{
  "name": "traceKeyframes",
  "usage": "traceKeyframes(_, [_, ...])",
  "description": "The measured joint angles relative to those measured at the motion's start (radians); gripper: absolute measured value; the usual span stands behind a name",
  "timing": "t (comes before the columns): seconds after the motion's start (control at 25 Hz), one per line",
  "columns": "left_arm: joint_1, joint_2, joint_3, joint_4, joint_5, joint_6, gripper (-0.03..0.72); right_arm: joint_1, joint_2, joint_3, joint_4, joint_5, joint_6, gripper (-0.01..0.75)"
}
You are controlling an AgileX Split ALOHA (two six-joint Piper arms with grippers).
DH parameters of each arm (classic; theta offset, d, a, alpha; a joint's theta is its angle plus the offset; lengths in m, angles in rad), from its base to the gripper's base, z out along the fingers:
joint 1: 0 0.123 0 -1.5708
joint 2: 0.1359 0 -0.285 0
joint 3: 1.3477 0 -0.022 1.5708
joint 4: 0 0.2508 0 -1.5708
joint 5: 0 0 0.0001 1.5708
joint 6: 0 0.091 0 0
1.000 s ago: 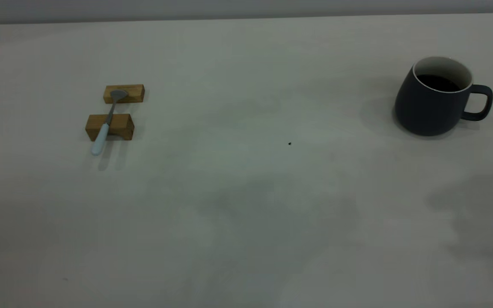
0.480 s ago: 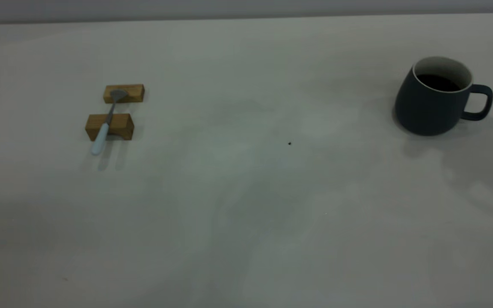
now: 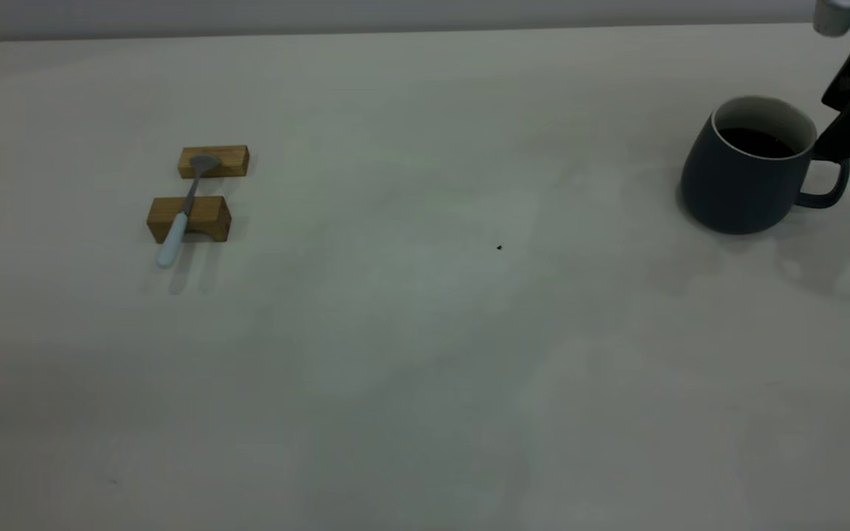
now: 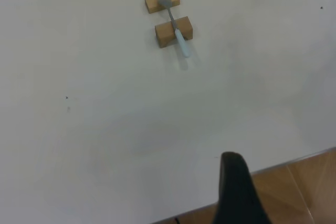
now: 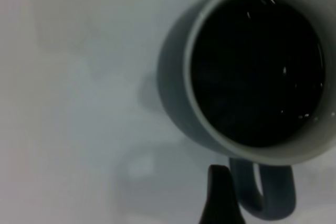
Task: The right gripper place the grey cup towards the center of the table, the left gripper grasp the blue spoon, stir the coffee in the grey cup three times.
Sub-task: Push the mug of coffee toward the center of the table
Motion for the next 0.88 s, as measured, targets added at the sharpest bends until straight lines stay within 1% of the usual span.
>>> traceKeyframes(0.2, [0.0,0.0,0.0,0.0,0.0,0.0,0.533,-0.023,0.035,-0.005,0.05,-0.015,-0.06,0.578])
traceKeyframes(0.36, [0.0,0.0,0.0,0.0,0.0,0.0,0.533,-0.03,0.071,-0.006,0.132,-0.024,-0.15,0.578])
traceKeyframes(0.52, [0.0,0.0,0.0,0.0,0.0,0.0,0.533,-0.03,0.117,-0.006,0.225,-0.065,-0.262,0.578])
traceKeyframes(0.64, [0.0,0.0,0.0,0.0,0.0,0.0,0.533,-0.03,0.145,-0.006,0.253,-0.102,-0.286,0.574])
traceKeyframes(0.76, [0.0,0.0,0.0,0.0,0.0,0.0,0.533,-0.03,0.162,-0.006,0.259,-0.119,-0.292,0.526])
traceKeyframes(0.8, [0.0,0.0,0.0,0.0,0.0,0.0,0.533,-0.03,0.164,-0.006,0.26,-0.12,-0.292,0.5])
traceKeyframes(0.88, [0.0,0.0,0.0,0.0,0.0,0.0,0.533,-0.029,0.164,-0.006,0.261,-0.12,-0.292,0.418])
